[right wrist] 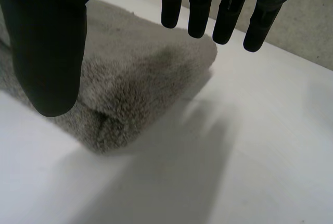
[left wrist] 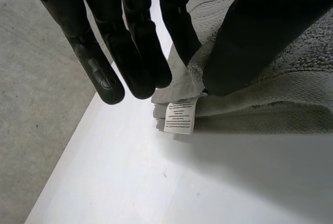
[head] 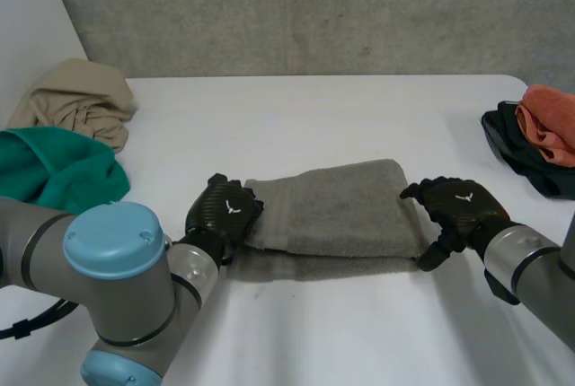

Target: Fold the laundry.

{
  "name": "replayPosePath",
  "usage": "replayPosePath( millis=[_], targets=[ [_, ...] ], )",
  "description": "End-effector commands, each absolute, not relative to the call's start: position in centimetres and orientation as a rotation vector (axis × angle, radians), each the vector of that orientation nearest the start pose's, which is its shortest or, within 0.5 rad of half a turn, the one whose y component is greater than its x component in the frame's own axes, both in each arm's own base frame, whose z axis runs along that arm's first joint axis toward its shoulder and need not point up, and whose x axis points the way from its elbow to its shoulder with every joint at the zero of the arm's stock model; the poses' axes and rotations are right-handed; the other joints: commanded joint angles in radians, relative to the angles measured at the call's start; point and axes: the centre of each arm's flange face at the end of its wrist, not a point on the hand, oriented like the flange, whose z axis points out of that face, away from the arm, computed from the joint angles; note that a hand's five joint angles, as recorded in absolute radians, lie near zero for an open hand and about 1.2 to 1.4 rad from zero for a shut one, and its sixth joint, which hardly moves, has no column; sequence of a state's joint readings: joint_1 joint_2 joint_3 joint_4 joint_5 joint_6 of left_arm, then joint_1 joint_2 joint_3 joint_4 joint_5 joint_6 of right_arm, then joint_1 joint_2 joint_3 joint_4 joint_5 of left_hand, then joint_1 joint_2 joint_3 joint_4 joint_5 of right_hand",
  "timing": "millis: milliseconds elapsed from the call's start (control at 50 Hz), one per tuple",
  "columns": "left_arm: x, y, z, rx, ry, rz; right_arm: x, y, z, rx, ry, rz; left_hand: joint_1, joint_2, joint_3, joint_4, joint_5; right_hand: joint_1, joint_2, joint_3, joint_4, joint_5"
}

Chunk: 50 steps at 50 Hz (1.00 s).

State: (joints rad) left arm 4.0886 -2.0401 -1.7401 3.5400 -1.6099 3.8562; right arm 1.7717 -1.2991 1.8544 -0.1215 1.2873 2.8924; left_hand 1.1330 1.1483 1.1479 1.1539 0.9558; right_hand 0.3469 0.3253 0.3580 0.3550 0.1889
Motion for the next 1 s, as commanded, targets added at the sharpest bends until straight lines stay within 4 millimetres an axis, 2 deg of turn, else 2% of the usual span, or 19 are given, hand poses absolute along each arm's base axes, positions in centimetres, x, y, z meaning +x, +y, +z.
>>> replayPosePath(
  millis=[20, 60, 180, 220, 240, 400, 440, 520, 560, 640, 680, 700, 760, 780, 840, 880, 900, 960, 1000],
  targets=[
    [-30.8, -19.8, 14.1, 1.492, 1.900, -1.904, 21.4, -25.7, 14.0, -0.821, 2.383, -1.570, -0.516, -0.532, -0.531, -0.537, -0.514, 0.127, 0.149, 0.116, 0.119, 0.110],
    [-30.8, -19.6, 14.4, 1.490, 1.903, -1.914, 21.6, -25.7, 13.5, -0.827, 2.383, -1.565, -0.722, -0.737, -0.737, -0.743, -0.719, 0.191, 0.213, 0.180, 0.183, 0.175],
    [-30.4, -19.8, 15.6, 1.427, 1.929, -1.959, 21.6, -26.3, 13.1, -0.800, 2.369, -1.597, -0.922, -0.938, -0.937, -0.943, -0.920, 0.570, 0.591, 0.559, 0.562, 0.553],
    [-30.2, -20.0, 16.2, 1.387, 1.956, -1.977, 21.4, -26.6, 13.3, -0.781, 2.363, -1.619, -0.940, -0.955, -0.955, -0.961, -0.937, 0.958, 0.980, 0.947, 0.950, 0.942],
    [-30.1, -20.0, 16.4, 1.373, 1.968, -1.981, 21.3, -26.7, 13.3, -0.776, 2.366, -1.623, -0.940, -0.955, -0.955, -0.961, -0.937, 1.045, 1.067, 1.034, 1.037, 1.029],
    [-28.8, -20.9, 18.5, 1.225, 2.059, -2.022, 19.2, -28.0, 15.0, -0.709, 2.428, -1.722, -0.958, -0.973, -0.973, -0.979, -0.955, 1.049, 1.071, 1.038, 1.041, 1.033],
    [-28.1, -21.2, 19.4, 1.169, 2.083, -2.041, 18.5, -28.2, 16.2, -0.752, 2.443, -1.779, -0.958, -0.973, -0.973, -0.979, -0.955, 1.049, 1.071, 1.038, 1.041, 1.033],
    [-27.3, -21.6, 20.2, 1.106, 2.109, -2.058, 18.3, -28.2, 18.9, -1.034, 2.425, -1.936, -0.958, -0.973, -0.973, -0.979, -0.955, 1.049, 1.071, 1.038, 1.041, 1.033],
    [-27.0, -21.7, 20.5, 1.086, 2.123, -2.057, 19.2, -28.0, 19.9, -1.135, 2.369, -1.997, -0.958, -0.974, -0.973, -0.979, -0.956, 1.049, 1.071, 1.038, 1.041, 1.033],
    [-26.5, -21.8, 20.7, 1.046, 2.155, -2.060, 24.7, -25.7, 22.6, -1.286, 2.034, -2.149, -0.958, -0.974, -0.973, -0.979, -0.956, 1.049, 1.071, 1.038, 1.041, 1.033],
    [-26.5, -21.9, 20.7, 1.035, 2.164, -2.059, 26.7, -24.3, 22.7, -1.323, 1.922, -2.156, -0.958, -0.974, -0.973, -0.979, -0.956, 1.049, 1.071, 1.038, 1.041, 1.033],
    [-26.4, -21.9, 20.8, 1.026, 2.174, -2.061, 28.8, -22.4, 22.3, -1.377, 1.799, -2.138, -0.958, -0.974, -0.973, -0.979, -0.956, 1.049, 1.071, 1.038, 1.041, 1.033],
    [-26.3, -21.8, 20.7, 1.006, 2.201, -2.059, 31.7, -19.4, 21.0, -1.464, 1.616, -2.076, -0.958, -0.974, -0.973, -0.979, -0.956, 1.049, 1.071, 1.038, 1.041, 1.033],
    [-26.3, -21.8, 20.7, 1.003, 2.207, -2.059, 33.0, -17.7, 19.7, -1.523, 1.522, -2.026, -0.958, -0.974, -0.973, -0.979, -0.956, 1.049, 1.071, 1.038, 1.041, 1.033],
    [-26.4, -21.6, 20.8, 0.988, 2.232, -2.065, 34.3, -16.2, 16.8, -1.619, 1.465, -1.941, -0.958, -0.974, -0.973, -0.979, -0.956, 1.049, 1.071, 1.038, 1.041, 1.033],
    [-26.4, -21.7, 20.9, 0.981, 2.237, -2.076, 34.4, -16.3, 15.9, -1.655, 1.487, -1.919, -0.958, -0.974, -0.973, -0.979, -0.956, 0.690, 0.711, 0.679, 0.682, 0.673],
    [-26.5, -21.7, 21.1, 0.973, 2.240, -2.090, 34.4, -16.4, 15.3, -1.681, 1.526, -1.898, -0.958, -0.974, -0.973, -0.979, -0.956, 0.330, 0.352, 0.319, 0.322, 0.314],
    [-26.8, -22.1, 21.8, 0.944, 2.236, -2.137, 34.0, -17.2, 16.2, -1.631, 1.639, -1.888, -0.958, -0.974, -0.973, -0.979, -0.956, -0.141, -0.120, -0.152, -0.149, -0.158],
    [-27.1, -22.4, 22.4, 0.927, 2.228, -2.170, 33.7, -17.6, 16.8, -1.561, 1.698, -1.873, -0.958, -0.974, -0.973, -0.979, -0.956, -0.172, -0.151, -0.183, -0.180, -0.189]
  ],
)
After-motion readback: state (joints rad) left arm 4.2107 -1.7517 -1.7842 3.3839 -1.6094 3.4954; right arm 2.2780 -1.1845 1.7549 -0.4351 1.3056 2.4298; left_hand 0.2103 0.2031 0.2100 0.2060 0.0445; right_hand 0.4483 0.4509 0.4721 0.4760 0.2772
